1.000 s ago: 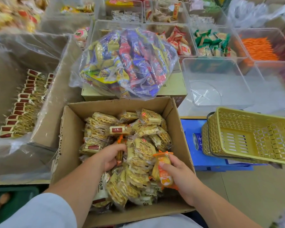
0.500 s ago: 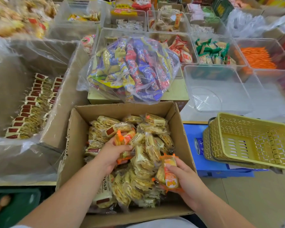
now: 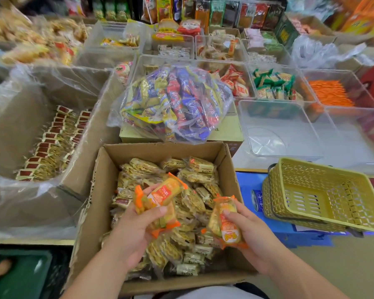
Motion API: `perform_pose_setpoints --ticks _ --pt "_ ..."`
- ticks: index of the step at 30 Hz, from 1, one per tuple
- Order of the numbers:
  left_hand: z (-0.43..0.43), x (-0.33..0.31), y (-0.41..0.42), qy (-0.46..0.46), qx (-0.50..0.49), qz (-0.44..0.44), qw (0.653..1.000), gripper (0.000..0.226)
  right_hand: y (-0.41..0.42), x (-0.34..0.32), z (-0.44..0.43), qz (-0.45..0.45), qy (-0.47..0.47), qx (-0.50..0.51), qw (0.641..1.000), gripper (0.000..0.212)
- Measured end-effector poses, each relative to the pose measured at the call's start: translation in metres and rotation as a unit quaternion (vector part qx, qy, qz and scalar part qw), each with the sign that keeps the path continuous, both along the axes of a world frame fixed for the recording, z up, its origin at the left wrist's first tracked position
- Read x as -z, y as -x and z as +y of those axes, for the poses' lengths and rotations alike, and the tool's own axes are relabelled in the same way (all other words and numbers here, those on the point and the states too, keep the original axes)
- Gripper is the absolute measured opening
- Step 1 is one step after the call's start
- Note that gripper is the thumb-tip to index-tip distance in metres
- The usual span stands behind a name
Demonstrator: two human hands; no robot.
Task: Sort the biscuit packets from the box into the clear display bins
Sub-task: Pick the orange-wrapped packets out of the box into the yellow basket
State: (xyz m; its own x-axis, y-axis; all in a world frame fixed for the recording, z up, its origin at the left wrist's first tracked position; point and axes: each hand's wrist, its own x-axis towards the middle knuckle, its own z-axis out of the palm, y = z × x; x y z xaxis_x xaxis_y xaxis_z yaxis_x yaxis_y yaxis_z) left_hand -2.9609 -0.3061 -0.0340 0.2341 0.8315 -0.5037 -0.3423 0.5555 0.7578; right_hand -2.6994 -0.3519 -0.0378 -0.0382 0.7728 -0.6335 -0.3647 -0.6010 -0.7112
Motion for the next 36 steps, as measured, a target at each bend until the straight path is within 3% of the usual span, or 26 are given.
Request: perform_pose_setpoints --ticks 6,11,15,19,22,24,30,33,36 --pt "-0.017 -0.008 -0.058 -0.021 -0.017 -0.07 0.997 0.068 -0.06 -0.028 0.002 -0.016 -0.059 -0.026 0.998 0.031" --pt "-0.012 -0.01 -0.139 -0.041 -0.04 -0.062 0.996 0.055 -0.162 -0.028 0.014 -0.072 -0.07 0.016 0.995 0.034" --pt "-0.012 -0.012 -0.215 -0.048 -0.059 -0.03 0.997 0.058 -0.267 -0.005 0.026 -0.169 -0.037 -0.021 0.985 0.028" --pt "-0.018 -0.01 -0.279 -0.046 -0.069 0.01 0.997 0.048 -0.353 0.043 0.033 -0.255 0.046 -0.051 0.964 0.021" --pt "-0.026 -0.007 -0.312 -0.041 -0.067 0.061 0.995 0.058 -0.388 0.079 0.039 -0.325 0.089 -0.132 0.932 0.02" --pt "-0.032 -0.003 -0.33 -0.031 -0.076 0.093 0.992 0.058 -0.398 0.098 0.046 -0.387 0.096 -0.218 0.891 0.023" --pt "-0.03 0.0 -0.373 -0.05 -0.032 0.165 0.984 0.058 -0.4 0.102 0.062 -0.472 0.035 -0.4 0.785 0.064" --pt "-0.018 -0.002 -0.391 -0.056 0.009 0.187 0.981 0.057 -0.409 0.075 0.053 -0.553 -0.115 -0.349 0.748 0.051" --pt "-0.001 0.005 -0.411 -0.056 0.079 0.226 0.969 0.058 -0.426 0.05 0.031 -0.637 -0.263 -0.212 0.693 0.04"
